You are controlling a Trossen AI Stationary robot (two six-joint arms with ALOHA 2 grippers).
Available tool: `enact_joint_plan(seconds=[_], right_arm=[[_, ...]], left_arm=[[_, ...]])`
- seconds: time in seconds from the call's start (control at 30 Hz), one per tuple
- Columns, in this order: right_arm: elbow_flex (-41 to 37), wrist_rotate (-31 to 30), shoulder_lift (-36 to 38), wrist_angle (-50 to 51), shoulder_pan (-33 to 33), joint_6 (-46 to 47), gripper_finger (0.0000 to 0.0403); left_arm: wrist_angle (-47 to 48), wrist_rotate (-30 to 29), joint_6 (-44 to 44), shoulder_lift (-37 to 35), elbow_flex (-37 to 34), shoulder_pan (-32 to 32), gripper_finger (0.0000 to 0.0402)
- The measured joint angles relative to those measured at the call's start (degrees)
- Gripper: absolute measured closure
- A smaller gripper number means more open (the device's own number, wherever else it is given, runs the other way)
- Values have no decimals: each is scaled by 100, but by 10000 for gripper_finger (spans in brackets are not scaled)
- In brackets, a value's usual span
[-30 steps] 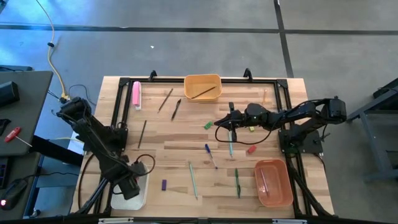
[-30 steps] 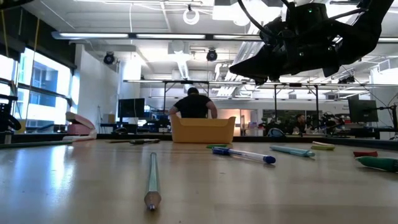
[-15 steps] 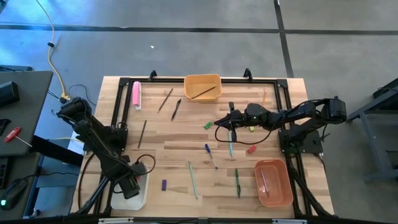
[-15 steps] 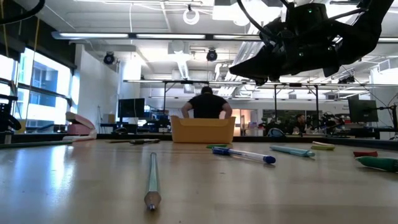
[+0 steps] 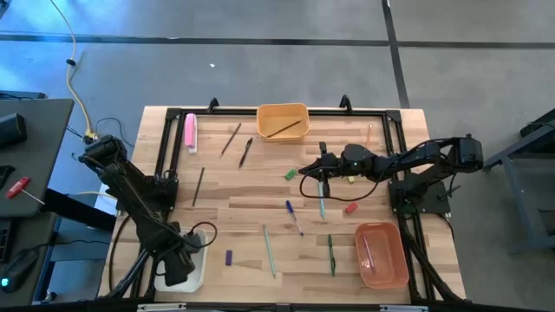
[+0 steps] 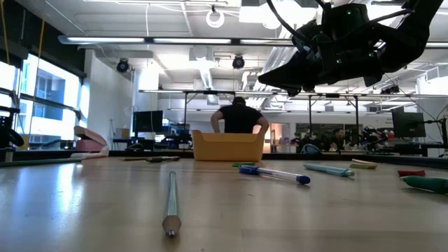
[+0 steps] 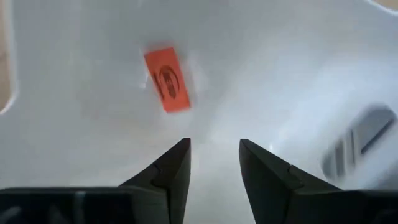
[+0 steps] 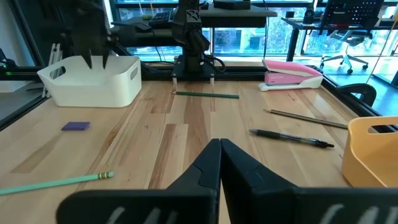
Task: Sort crayons/erasers/pens/pencils in bins
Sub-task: Put the yellow pencil into the yellow bin
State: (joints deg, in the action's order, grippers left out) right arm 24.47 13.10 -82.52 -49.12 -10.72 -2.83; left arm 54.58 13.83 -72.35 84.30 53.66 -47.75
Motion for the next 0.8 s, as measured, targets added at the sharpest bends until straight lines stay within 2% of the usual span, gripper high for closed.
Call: enact_joint_plan(seconds=[0.13,0.2,0.37,0.47,0.53,0.6,0.67,0.8], right_arm=[[0,0,0,0,0,22,403],[0,2,0,0,0,42,403],[0,2,0,0,0,45,403],[0,3,0,0,0,111,403],[0,4,0,0,0,110,403],[0,3,0,0,0,112,403],[1,4,0,0,0,136,403],[2,-38,0,0,0,143,403]], left_arm=[[756,-6,102,-264,633,97,289],[947,-256,104,-492,908,206,303],[971,-1739,153,-1268,1098,709,356],[792,-2754,865,-1600,1098,1192,391],[586,-3215,1535,-1720,1076,1553,397],[-19,-3331,2322,-1829,894,1953,396],[-869,-3197,3122,-1930,538,2357,399],[-2912,-2335,4360,-2047,-485,3166,401]])
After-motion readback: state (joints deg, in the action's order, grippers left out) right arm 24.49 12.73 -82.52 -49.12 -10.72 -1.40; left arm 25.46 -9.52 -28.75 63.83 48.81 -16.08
